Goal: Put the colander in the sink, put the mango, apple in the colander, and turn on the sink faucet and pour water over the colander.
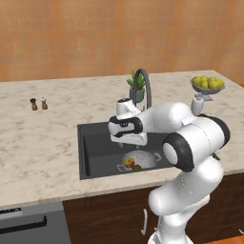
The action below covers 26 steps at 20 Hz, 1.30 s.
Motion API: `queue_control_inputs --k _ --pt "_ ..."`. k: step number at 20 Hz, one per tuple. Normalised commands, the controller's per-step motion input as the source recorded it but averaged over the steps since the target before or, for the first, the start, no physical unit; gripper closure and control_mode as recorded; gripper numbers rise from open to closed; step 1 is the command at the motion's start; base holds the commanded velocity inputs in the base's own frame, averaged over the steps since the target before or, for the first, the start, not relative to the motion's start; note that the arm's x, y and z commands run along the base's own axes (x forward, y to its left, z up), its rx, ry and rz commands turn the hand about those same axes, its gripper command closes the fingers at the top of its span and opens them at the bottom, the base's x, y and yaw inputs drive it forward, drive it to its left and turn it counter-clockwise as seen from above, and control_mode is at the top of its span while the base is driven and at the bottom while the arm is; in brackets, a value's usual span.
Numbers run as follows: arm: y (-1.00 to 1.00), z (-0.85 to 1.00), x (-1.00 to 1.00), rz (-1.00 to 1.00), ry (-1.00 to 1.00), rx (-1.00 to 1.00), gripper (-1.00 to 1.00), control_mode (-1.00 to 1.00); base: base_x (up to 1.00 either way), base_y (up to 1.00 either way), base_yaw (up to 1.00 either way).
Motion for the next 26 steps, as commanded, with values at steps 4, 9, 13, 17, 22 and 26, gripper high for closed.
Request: queue_control_inputs --k 4,9,13,17,22,26 --pt "-0.32 0.07 -0.58 0.19 -0.07 0.00 -1.00 -1.00 0.00 0.00 0.00" --pt "-0.37 0.09 -0.50 0.09 -0.08 0.01 -1.00 -1.00 0.00 0.00 0.00" --pt "-0.39 0.48 -0.26 0.03 0.00 0.05 -1.00 -1.00 0.00 0.00 0.00" --pt "-0.68 0.48 -0.28 0.04 0.00 0.06 -1.00 -1.00 0.00 0.00 0.00" --pt "-0.70 0.15 -0.13 0.07 -0.11 0.02 -1.00 -1.00 0.00 0.00 0.00" --pt "-0.62 0.03 0.00 0.09 -0.18 0.01 -1.00 -1.00 0.00 0.00 0.00"
